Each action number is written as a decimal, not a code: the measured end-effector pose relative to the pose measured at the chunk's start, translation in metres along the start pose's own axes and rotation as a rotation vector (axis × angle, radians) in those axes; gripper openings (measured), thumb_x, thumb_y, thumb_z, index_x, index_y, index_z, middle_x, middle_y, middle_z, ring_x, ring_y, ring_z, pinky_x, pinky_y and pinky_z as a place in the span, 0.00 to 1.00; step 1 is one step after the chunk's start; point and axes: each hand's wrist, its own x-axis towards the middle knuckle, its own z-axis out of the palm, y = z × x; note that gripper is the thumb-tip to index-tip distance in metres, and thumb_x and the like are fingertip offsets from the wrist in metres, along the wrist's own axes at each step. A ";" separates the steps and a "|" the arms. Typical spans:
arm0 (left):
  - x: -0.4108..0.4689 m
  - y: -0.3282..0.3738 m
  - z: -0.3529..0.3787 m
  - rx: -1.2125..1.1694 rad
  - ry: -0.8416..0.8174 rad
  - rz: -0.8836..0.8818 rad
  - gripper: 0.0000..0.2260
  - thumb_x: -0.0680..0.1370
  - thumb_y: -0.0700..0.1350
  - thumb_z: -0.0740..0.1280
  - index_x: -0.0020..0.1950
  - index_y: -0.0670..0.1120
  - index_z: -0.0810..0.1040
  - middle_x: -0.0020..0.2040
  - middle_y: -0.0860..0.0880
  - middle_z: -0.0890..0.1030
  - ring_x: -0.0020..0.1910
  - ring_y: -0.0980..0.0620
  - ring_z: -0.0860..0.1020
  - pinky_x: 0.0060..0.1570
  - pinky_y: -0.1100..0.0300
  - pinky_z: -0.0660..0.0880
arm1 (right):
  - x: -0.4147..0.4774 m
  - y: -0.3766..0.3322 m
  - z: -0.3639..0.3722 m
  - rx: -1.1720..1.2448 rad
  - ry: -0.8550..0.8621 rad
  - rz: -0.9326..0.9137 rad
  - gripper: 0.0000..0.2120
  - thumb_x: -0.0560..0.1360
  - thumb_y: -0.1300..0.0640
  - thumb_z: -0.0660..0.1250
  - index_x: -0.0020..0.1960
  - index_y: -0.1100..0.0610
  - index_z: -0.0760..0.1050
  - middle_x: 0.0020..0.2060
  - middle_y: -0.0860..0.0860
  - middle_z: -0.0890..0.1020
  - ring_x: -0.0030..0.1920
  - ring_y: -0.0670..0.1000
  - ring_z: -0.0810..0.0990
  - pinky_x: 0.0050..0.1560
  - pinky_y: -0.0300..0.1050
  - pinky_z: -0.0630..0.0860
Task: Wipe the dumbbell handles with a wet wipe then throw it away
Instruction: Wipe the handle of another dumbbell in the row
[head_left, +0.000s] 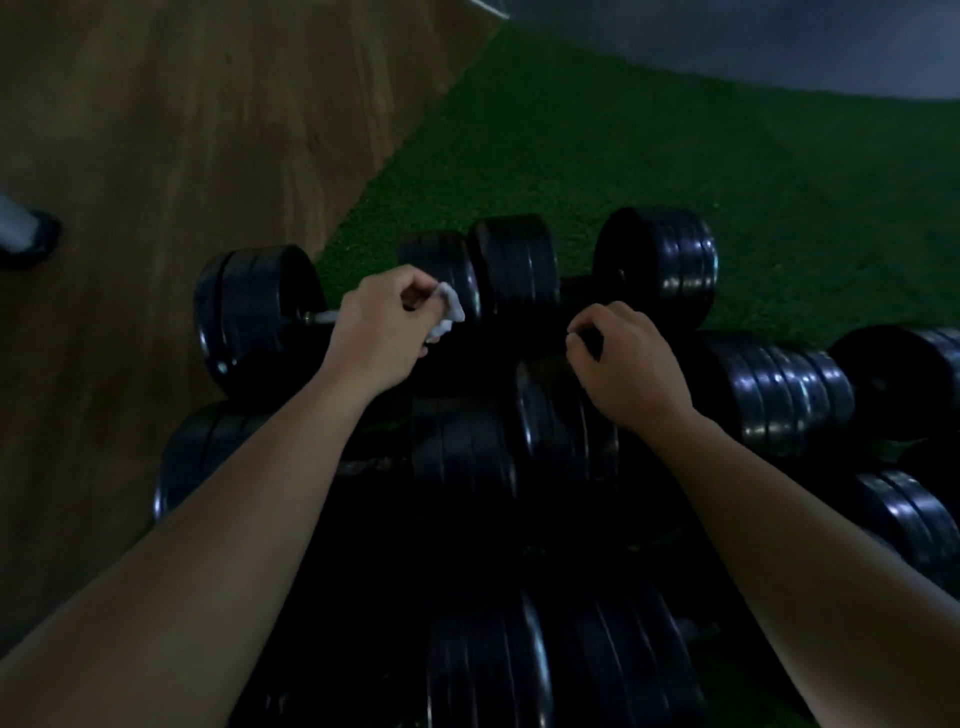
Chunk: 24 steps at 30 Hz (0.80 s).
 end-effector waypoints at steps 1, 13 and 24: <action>0.004 0.006 0.009 0.018 0.008 0.026 0.05 0.81 0.48 0.66 0.49 0.49 0.80 0.45 0.49 0.83 0.44 0.51 0.83 0.45 0.47 0.83 | 0.000 0.009 -0.004 -0.005 0.013 0.009 0.08 0.79 0.52 0.63 0.55 0.53 0.77 0.51 0.51 0.78 0.54 0.53 0.74 0.53 0.48 0.73; 0.074 0.061 0.115 0.291 -0.050 0.240 0.06 0.79 0.52 0.67 0.48 0.52 0.81 0.41 0.54 0.82 0.43 0.55 0.79 0.44 0.54 0.77 | 0.063 0.103 -0.014 -0.068 0.123 0.075 0.12 0.78 0.53 0.64 0.59 0.55 0.75 0.58 0.55 0.75 0.60 0.59 0.73 0.59 0.54 0.72; 0.138 0.043 0.166 0.296 0.090 0.317 0.04 0.80 0.48 0.66 0.50 0.51 0.80 0.46 0.53 0.80 0.46 0.55 0.78 0.43 0.62 0.72 | 0.159 0.165 -0.008 -0.107 0.128 0.098 0.20 0.80 0.43 0.56 0.67 0.52 0.70 0.67 0.54 0.69 0.70 0.59 0.64 0.69 0.58 0.61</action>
